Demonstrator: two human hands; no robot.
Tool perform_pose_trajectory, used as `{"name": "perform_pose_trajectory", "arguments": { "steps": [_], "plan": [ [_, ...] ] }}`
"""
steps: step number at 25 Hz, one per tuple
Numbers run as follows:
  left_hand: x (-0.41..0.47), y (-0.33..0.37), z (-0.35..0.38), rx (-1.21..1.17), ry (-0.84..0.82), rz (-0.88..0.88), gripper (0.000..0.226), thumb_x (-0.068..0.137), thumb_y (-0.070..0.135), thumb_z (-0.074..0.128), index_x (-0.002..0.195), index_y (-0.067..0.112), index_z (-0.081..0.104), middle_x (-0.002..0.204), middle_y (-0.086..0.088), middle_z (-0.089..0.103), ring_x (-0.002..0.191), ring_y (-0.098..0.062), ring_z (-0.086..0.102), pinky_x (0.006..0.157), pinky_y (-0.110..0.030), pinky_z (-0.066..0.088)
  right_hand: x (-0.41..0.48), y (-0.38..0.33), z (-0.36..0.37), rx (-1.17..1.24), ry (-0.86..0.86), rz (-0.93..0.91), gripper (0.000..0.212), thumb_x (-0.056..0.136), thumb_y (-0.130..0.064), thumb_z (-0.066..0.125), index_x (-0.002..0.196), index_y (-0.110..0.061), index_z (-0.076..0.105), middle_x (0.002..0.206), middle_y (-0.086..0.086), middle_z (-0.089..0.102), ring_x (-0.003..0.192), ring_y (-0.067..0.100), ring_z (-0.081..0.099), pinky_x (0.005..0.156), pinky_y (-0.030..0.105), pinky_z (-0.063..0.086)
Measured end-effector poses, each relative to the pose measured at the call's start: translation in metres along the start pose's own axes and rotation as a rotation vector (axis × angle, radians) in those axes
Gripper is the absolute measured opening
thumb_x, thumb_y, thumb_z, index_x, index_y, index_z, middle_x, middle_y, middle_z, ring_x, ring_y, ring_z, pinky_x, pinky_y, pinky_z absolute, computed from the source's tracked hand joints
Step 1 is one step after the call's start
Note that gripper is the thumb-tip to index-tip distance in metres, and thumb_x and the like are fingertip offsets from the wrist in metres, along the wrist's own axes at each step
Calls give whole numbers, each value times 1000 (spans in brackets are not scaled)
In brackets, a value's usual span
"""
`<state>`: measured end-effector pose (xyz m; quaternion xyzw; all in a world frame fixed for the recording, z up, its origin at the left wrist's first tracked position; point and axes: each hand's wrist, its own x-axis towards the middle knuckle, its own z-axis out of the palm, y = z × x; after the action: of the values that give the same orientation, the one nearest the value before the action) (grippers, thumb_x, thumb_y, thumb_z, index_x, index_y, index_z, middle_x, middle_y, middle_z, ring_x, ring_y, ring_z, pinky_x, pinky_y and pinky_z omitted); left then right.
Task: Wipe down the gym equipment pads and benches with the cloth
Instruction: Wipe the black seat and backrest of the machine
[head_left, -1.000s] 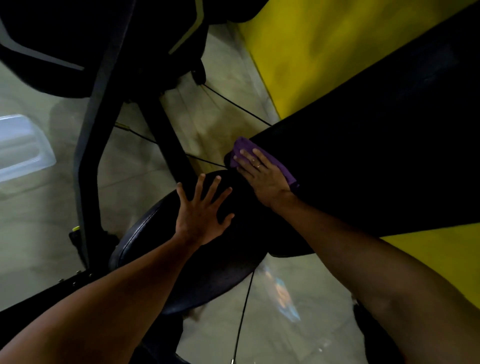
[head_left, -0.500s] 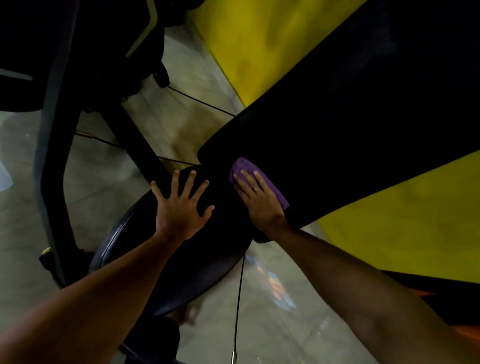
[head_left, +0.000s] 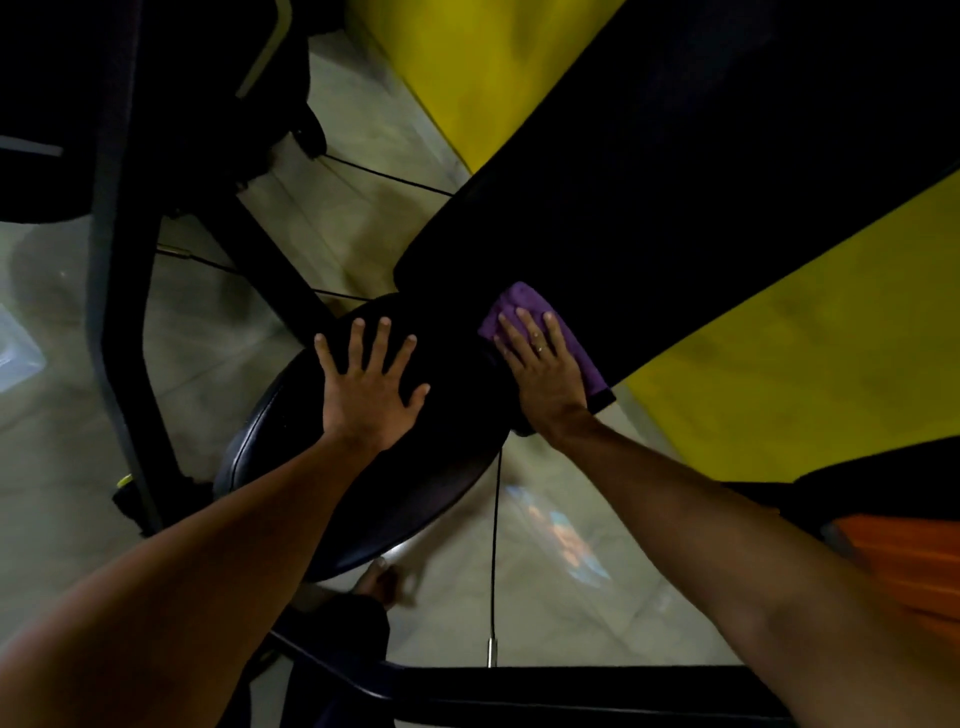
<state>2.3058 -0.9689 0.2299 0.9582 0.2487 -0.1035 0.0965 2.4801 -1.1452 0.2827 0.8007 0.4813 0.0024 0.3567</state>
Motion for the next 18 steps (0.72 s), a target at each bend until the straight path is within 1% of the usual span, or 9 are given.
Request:
{"name": "perform_pose_trajectory", "arguments": {
  "steps": [2,4,6,7,9,10,14,15,18],
  "plan": [
    [-14,1,2,22,20,19,75,97,69,10,162,33,2,170,-8,-4,155,-37,-5,116,-71,-2,-30,-13,20,-13,-70,-21,99,97,-56,51,162,-12,-9,169,11,-19,154,34,-20,126,54,-8],
    [-24,2,0,16,26,24,75,97,68,12,162,32,4,170,-10,-3,155,-37,-5,117,-70,-3,-45,-11,25,-10,-48,16,106,93,-60,56,162,-12,-8,169,10,-17,155,33,-18,126,54,-8],
    [-29,3,-3,14,21,29,75,98,68,13,162,31,2,170,-11,-5,155,-38,-7,118,-69,-3,-47,1,17,75,41,99,92,96,-58,47,163,-16,0,171,7,-9,157,31,-11,124,54,-15],
    [-30,2,-4,21,10,33,75,98,67,12,162,31,0,170,-11,-6,155,-38,-8,118,-68,-3,-45,5,11,118,84,161,83,97,-56,36,164,-18,4,171,6,-5,158,30,-7,123,53,-18],
    [-31,4,-3,20,-2,36,75,98,67,11,162,31,-1,170,-11,-7,155,-38,-9,119,-68,-3,-37,12,5,188,159,281,79,94,-54,16,164,-20,7,172,5,0,158,30,-2,123,53,-17],
    [-31,4,-3,17,2,32,75,98,67,12,162,32,-1,170,-11,-7,155,-37,-10,119,-68,-4,-35,13,6,219,182,295,79,93,-55,14,164,-20,8,172,6,1,158,30,-1,123,53,-15],
    [-33,3,1,27,-3,36,74,98,67,13,162,32,0,170,-12,-6,155,-37,-9,118,-68,-4,-29,-18,31,240,222,254,77,100,-53,31,164,-18,8,172,8,4,158,32,3,123,57,-13],
    [-33,3,2,26,9,39,74,98,66,12,162,31,0,169,-13,-6,155,-38,-8,118,-67,-4,-32,-30,43,204,182,232,82,100,-53,37,164,-15,4,172,8,2,158,31,2,123,56,-15],
    [-34,3,1,65,7,50,74,97,66,8,161,31,-4,169,-13,-7,155,-39,-8,118,-67,-4,-44,-59,64,80,31,146,112,90,-65,56,162,-8,-8,171,10,-8,158,29,-5,124,53,-13]
  ]
}}
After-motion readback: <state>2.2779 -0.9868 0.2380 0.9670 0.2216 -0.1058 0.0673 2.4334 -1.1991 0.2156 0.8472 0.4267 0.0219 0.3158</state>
